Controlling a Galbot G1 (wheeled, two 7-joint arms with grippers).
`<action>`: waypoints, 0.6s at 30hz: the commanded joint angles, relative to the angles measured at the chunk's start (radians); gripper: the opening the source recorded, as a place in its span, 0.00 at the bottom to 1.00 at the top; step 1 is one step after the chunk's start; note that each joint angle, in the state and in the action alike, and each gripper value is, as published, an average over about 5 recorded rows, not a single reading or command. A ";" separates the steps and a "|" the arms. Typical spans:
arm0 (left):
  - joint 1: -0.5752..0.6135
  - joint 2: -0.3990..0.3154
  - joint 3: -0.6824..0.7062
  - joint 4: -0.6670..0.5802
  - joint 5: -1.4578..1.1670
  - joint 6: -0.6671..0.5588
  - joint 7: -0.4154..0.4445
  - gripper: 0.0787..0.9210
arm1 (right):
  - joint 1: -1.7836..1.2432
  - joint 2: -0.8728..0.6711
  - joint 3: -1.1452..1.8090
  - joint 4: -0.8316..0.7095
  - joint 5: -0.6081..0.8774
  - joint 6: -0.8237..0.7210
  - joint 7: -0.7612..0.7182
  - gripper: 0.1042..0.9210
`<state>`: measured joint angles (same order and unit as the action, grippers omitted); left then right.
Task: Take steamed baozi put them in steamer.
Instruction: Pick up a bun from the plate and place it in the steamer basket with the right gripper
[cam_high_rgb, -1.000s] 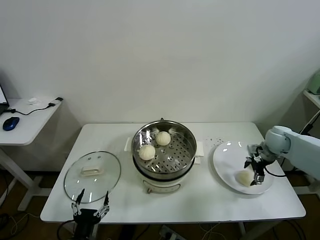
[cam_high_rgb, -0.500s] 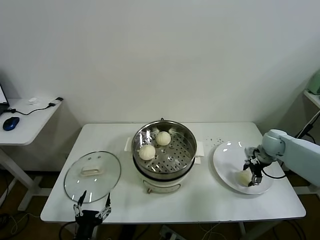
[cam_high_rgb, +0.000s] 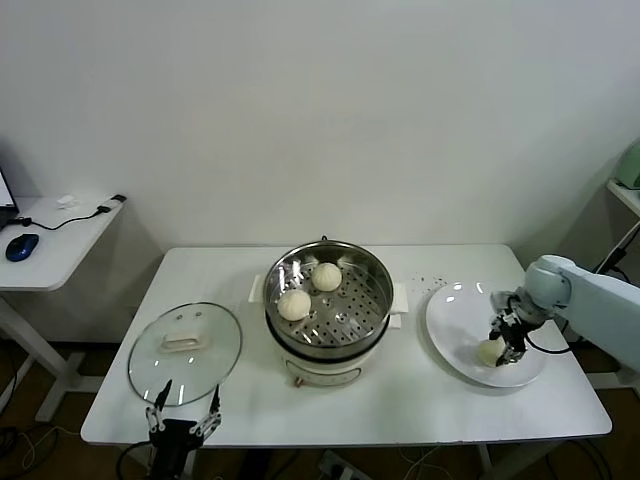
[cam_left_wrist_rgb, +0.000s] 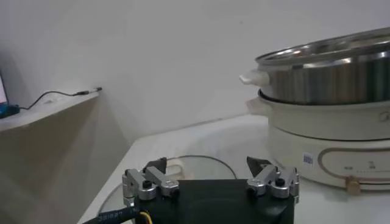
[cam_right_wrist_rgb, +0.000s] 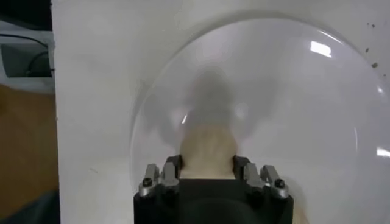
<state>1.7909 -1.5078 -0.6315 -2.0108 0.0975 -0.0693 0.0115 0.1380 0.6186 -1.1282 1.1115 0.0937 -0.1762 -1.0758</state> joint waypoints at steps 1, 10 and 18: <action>0.001 0.001 0.000 0.001 0.000 -0.002 0.000 0.88 | 0.061 -0.005 -0.031 0.019 0.019 0.016 -0.009 0.54; 0.004 0.001 0.002 0.002 0.003 -0.004 0.001 0.88 | 0.558 0.104 -0.354 0.081 0.008 0.358 -0.097 0.55; 0.009 0.000 0.001 -0.008 0.007 -0.003 0.002 0.88 | 0.780 0.333 -0.414 0.154 -0.050 0.658 -0.090 0.55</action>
<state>1.7985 -1.5066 -0.6307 -2.0151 0.1031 -0.0739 0.0129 0.6403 0.7807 -1.4139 1.2105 0.0789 0.1971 -1.1443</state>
